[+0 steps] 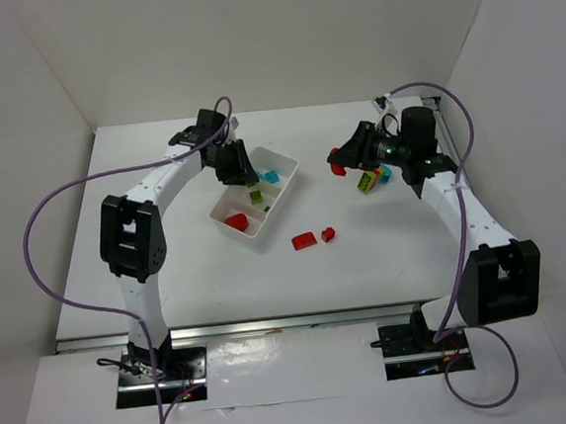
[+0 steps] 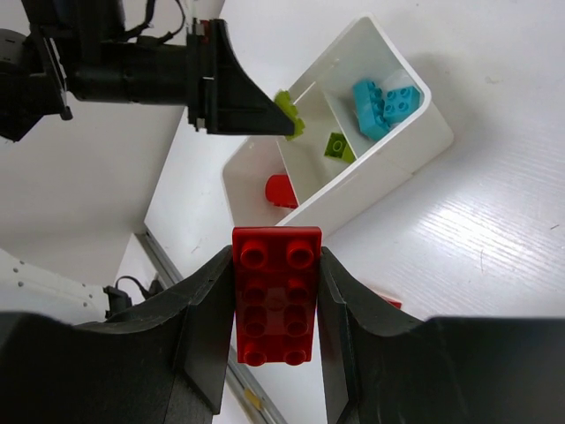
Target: Sort the legos into containers by color
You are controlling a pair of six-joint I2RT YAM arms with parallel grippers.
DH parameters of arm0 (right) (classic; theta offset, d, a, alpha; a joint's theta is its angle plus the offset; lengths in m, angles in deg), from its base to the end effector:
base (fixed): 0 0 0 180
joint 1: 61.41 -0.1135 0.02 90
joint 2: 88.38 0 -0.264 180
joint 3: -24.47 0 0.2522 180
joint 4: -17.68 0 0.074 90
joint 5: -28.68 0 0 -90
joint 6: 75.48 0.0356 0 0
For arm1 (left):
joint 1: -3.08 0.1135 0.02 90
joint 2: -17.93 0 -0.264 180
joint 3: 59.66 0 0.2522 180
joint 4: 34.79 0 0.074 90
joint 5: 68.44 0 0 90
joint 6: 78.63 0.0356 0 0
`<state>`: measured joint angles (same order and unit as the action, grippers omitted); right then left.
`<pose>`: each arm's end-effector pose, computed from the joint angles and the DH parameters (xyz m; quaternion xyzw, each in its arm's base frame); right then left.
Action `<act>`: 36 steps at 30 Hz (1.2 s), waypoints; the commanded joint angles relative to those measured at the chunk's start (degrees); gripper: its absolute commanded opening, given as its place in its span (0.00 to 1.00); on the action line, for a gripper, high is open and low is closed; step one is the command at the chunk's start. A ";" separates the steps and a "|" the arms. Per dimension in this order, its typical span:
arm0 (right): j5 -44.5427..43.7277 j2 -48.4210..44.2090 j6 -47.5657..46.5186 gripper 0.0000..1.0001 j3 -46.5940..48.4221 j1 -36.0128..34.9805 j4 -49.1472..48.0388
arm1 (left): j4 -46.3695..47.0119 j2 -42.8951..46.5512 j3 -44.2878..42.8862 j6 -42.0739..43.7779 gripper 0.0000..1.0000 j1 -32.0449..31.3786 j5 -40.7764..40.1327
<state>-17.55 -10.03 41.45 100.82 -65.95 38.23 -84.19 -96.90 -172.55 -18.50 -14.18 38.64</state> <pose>0.3079 0.0492 0.3250 -0.0532 0.7973 0.4381 0.4118 0.4270 -0.1436 0.2602 -0.0536 0.9329 -0.2593 0.2440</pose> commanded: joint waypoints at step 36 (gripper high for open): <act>-14.49 31.77 -11.55 0.15 25.12 -33.60 2.62 | -15.87 23.94 -4.14 2.01 0.79 10.30 -21.31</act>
<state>-29.53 19.89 33.04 121.62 -97.66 40.99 -100.47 -73.05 -179.11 -15.98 -4.89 16.50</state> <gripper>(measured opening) 0.444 0.791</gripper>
